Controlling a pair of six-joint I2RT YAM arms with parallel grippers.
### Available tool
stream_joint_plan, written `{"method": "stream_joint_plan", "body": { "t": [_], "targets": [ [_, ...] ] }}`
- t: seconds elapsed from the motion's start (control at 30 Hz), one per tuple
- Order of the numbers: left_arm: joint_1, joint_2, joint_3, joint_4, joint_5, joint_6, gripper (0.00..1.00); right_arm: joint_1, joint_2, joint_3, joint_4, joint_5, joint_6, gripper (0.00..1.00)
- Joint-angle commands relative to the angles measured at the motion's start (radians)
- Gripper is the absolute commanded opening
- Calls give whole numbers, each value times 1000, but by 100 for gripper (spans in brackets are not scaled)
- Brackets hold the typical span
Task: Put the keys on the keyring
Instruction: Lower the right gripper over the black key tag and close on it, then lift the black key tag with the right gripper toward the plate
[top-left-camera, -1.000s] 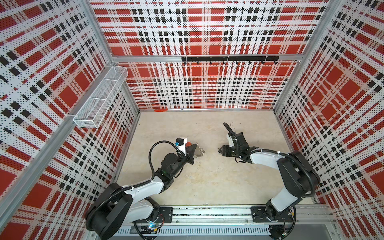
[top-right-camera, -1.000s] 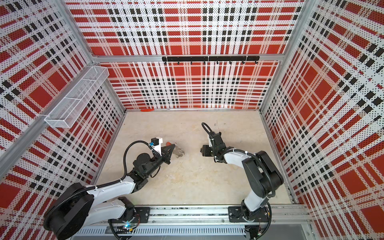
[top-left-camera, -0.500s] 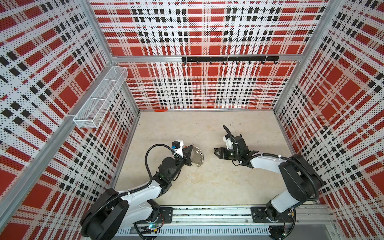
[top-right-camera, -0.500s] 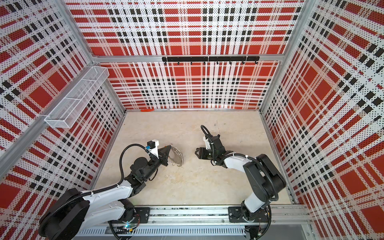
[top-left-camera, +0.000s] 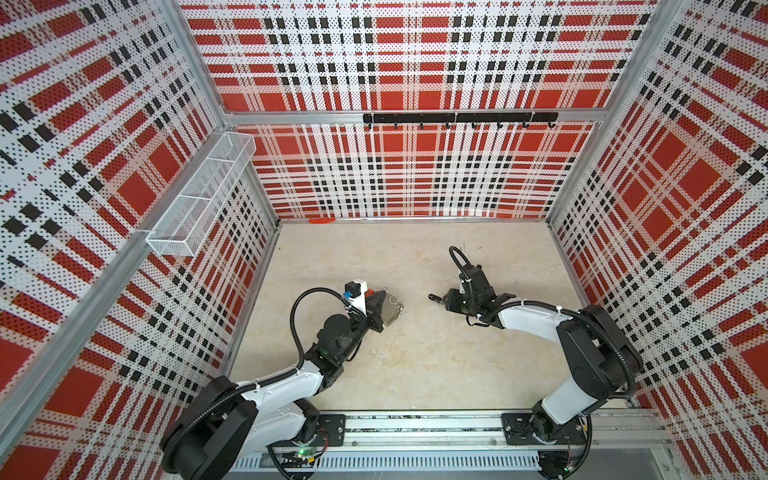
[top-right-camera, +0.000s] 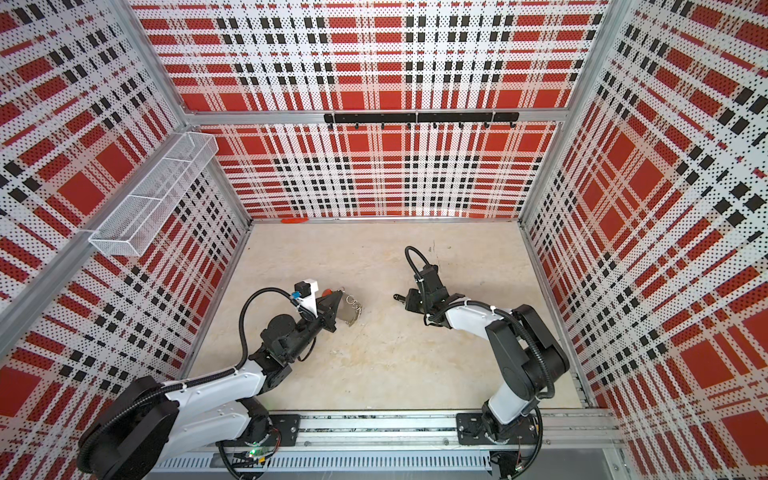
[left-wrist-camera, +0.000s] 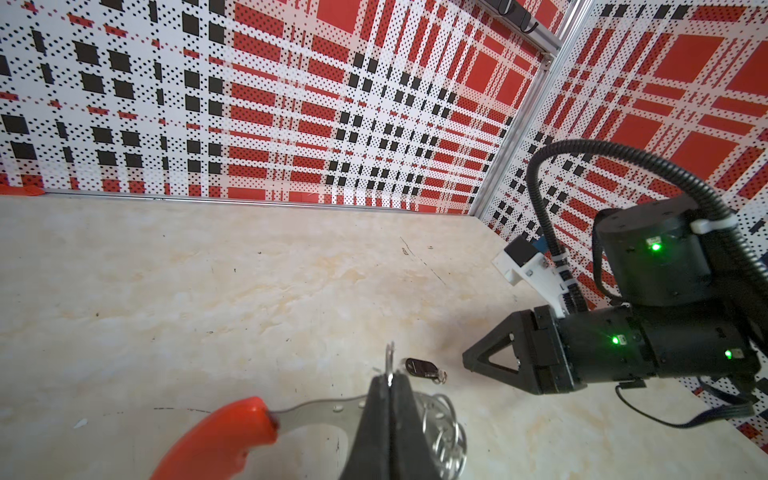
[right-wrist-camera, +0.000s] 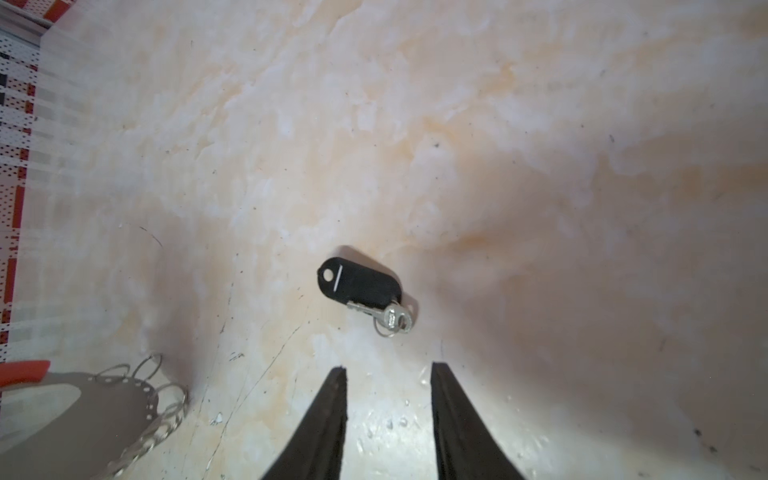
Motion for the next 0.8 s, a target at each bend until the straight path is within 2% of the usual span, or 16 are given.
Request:
{"method": "stream_joint_plan", "body": {
  "t": [0.0, 0.17, 0.37, 0.67, 0.77],
  "targets": [
    [-10, -3, -2, 56, 1, 14, 0, 9, 32, -18, 65, 1, 95, 39],
    [-13, -19, -4, 57, 1, 16, 0, 14, 118, 18, 73, 4, 118, 44],
    [-16, -29, -4, 53, -7, 22, 0, 33, 206, 98, -7, 56, 83, 43],
    [-17, -16, -3, 51, -6, 27, 0, 80, 284, 199, -149, 172, -50, 27],
    [-17, -15, -2, 50, -6, 26, 0, 100, 273, 218, -182, 183, -102, 14]
  ]
}}
